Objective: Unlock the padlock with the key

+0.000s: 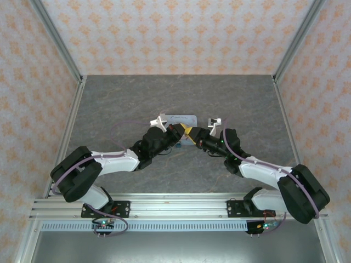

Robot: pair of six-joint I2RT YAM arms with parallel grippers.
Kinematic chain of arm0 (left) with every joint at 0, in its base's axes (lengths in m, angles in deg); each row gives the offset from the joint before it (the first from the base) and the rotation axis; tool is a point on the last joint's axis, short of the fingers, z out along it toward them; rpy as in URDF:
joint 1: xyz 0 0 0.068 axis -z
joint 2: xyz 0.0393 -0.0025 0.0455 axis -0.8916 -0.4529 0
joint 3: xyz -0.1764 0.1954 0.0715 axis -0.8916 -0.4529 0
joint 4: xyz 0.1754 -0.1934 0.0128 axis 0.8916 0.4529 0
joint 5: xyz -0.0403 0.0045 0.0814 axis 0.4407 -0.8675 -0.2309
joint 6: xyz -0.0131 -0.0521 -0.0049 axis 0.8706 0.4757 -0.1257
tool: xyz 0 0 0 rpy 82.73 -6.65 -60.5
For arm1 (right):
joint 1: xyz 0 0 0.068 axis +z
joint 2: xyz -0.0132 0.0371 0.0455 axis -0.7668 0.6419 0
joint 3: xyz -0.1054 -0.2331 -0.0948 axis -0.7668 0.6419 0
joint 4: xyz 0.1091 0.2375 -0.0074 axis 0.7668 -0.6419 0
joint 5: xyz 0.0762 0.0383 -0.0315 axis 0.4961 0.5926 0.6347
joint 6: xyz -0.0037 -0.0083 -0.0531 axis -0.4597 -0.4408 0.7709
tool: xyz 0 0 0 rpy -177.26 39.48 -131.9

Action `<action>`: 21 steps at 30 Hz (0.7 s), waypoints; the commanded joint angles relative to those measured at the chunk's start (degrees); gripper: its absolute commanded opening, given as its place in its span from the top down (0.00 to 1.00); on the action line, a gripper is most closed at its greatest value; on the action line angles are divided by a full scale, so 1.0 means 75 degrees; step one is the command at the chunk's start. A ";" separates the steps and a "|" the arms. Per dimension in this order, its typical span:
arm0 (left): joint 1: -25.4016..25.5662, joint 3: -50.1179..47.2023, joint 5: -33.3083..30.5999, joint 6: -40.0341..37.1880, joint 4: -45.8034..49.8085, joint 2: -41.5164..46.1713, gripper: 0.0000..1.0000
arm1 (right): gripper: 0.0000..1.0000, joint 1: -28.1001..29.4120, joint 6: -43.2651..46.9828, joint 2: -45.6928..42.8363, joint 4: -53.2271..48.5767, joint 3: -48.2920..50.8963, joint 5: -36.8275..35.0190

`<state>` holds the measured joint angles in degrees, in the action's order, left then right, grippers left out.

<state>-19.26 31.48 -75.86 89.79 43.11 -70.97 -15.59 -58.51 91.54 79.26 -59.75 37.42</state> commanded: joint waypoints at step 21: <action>0.0061 0.0107 -0.0009 0.0081 -0.0572 0.0088 1.00 | 0.58 0.0079 0.0243 0.0074 -0.0249 0.0277 -0.0012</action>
<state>-19.30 31.37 -76.10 89.77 43.29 -70.97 -15.39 -58.16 92.17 79.74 -59.07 36.39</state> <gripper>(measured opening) 0.046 0.436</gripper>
